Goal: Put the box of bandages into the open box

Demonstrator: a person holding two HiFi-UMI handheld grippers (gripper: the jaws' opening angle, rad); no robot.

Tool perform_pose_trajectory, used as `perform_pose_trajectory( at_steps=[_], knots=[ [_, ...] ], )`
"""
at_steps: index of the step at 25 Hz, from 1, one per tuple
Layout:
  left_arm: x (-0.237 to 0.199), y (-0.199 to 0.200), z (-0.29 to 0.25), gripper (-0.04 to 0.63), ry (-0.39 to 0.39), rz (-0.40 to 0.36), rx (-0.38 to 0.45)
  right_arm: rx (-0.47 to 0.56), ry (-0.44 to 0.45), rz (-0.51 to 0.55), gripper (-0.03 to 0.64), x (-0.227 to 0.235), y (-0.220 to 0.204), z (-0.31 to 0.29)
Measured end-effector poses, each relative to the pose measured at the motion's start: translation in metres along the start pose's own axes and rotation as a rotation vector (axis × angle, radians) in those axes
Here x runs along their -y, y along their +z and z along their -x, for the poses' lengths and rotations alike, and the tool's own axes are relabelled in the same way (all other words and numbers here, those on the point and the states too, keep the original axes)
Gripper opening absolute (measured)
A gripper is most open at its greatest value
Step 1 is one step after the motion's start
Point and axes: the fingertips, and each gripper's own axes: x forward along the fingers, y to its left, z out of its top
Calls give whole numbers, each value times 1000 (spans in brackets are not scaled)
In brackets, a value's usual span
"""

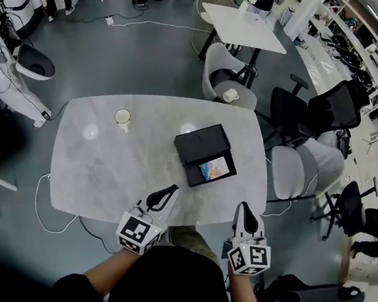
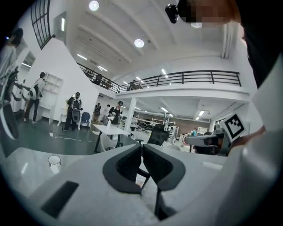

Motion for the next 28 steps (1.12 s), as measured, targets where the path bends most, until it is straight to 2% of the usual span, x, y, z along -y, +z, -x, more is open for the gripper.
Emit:
perform_pose_trajectory(
  at_steps=[7, 16, 28],
  knots=[
    [21, 3, 17, 25, -44, 5, 11, 1, -77, 29, 12, 0, -7, 41],
    [27, 0, 7, 25, -80, -7, -2, 24, -116, 12, 12, 7, -10, 49],
    [24, 1, -9, 23, -70, -17, -6, 20, -105, 6, 12, 16, -14, 33]
  ],
)
